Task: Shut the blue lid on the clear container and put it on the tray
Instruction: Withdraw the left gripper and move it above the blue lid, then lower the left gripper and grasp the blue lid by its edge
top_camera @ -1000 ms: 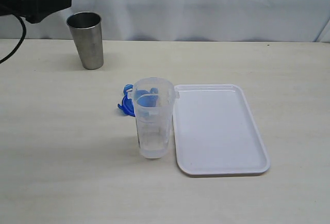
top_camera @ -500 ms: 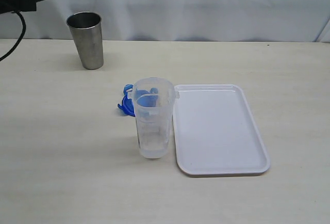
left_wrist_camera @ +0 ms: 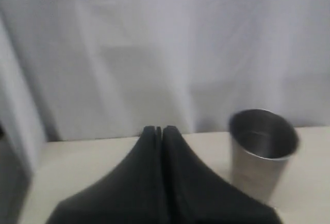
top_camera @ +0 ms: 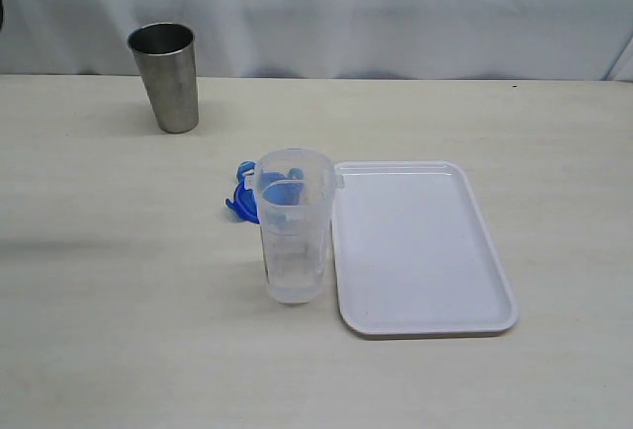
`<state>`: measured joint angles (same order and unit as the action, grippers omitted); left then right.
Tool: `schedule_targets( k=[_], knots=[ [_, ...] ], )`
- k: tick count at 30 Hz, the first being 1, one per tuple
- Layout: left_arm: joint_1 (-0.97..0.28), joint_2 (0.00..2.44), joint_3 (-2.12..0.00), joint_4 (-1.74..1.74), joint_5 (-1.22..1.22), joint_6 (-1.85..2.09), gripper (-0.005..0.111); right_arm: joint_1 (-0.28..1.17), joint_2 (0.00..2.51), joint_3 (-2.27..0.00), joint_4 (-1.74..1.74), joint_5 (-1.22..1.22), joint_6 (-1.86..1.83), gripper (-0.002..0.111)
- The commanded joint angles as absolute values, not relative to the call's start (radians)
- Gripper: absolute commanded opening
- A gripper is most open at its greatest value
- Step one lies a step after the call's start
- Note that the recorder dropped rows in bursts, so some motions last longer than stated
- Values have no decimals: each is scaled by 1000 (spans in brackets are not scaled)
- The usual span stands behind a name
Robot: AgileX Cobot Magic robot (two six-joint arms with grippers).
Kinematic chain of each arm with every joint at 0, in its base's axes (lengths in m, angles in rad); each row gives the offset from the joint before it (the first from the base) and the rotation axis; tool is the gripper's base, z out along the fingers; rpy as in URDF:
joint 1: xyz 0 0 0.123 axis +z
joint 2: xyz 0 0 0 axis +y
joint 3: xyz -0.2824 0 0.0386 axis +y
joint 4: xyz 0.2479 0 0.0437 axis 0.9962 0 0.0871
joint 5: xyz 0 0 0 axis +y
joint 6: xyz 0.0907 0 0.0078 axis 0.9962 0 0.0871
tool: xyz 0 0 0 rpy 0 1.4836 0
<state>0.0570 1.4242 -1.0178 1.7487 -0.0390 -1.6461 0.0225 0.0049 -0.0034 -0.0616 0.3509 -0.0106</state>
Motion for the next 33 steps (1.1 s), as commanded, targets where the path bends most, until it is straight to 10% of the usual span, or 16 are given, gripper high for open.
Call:
schedule_targets(
  k=[1,8,19,27,33],
  knots=[
    [52,1401,-1020,1744,240,-1483,0,15,0,0,-60,346,-7,5],
    [52,1510,-1115,1357,796,-698,0,15,0,0,-60,346,-7,5],
    [56,1623,-1248,-154,819,349,1,15,0,0,-60,346,-7,5],
    [-106,1718,-1246,-587,724,614,45,15,0,0,-60,346,-7,5],
    [-237,1864,-1246,-586,599,577,51,15,0,0,-60,346,-7,5]
  ],
)
